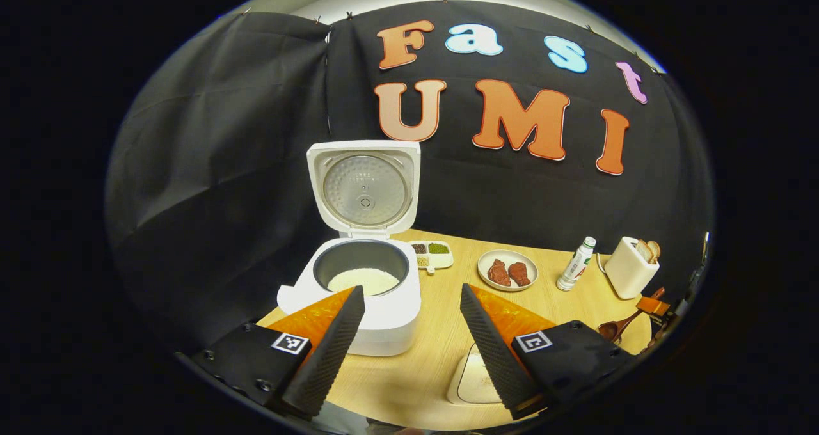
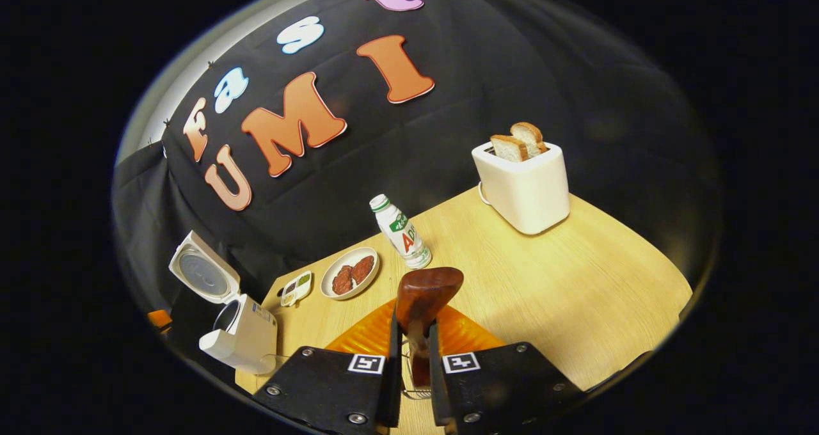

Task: Close the left gripper, press the button to open the rice cooker; take a wooden spoon from the chopstick holder with the right hand, scoop a spoonful of rice and pour it into the rice cooker, then put the wooden spoon back into the chopstick holder.

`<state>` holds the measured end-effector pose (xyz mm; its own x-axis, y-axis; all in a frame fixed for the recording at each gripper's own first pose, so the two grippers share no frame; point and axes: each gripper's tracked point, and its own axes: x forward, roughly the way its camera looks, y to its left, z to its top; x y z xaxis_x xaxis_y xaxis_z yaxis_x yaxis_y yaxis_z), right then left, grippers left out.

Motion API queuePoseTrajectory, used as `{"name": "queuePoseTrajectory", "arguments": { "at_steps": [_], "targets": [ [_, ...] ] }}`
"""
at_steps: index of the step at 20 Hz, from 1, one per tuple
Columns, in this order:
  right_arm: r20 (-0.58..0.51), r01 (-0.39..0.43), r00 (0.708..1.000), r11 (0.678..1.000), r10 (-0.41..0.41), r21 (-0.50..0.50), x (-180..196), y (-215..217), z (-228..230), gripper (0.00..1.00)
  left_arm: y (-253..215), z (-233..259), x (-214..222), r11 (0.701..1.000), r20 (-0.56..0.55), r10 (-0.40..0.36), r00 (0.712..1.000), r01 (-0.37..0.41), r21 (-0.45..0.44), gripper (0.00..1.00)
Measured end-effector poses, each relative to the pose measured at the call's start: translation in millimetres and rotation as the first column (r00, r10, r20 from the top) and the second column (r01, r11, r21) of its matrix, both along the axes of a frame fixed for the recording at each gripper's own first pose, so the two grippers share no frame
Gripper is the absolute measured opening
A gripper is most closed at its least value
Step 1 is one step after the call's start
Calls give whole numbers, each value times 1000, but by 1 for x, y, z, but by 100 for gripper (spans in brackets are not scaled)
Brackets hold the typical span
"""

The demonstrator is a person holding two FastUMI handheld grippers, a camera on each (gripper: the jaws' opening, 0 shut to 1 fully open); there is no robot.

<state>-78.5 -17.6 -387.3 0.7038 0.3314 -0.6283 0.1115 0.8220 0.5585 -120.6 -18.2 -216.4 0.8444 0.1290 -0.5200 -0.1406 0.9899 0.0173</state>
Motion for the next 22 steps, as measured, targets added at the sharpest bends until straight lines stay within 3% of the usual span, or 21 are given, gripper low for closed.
{"name": "queuePoseTrajectory", "arguments": {
  "at_steps": [5,6,7,11,12,14,16,22],
  "targets": [
    [4,-9,1000,999,9,44,2,3,-2,28,4,1,-6,1000,10,21,1000,-21,10,100],
    [-5,-5,1000,999,5,43,1,0,-2,21,6,4,-4,1000,16,18,1000,-18,13,100],
    [-9,-4,1000,999,4,34,1,-2,-5,34,10,9,0,999,27,21,999,-22,24,100],
    [-16,5,1000,999,-5,-40,-3,-16,-6,44,25,31,26,1000,68,4,998,-4,5,100],
    [-11,8,1000,998,-9,-58,-3,-19,-4,61,26,34,34,1000,68,-7,998,8,-11,100],
    [-15,14,1000,996,-15,-86,-9,-22,2,80,33,43,50,1000,74,-25,997,27,-15,99],
    [-2,28,1000,992,-28,-121,-11,-26,11,87,42,55,64,999,90,-42,995,43,-8,99],
    [86,76,995,967,-56,-244,-7,-45,66,89,69,85,115,996,134,-61,989,68,-53,100]
  ]
}}
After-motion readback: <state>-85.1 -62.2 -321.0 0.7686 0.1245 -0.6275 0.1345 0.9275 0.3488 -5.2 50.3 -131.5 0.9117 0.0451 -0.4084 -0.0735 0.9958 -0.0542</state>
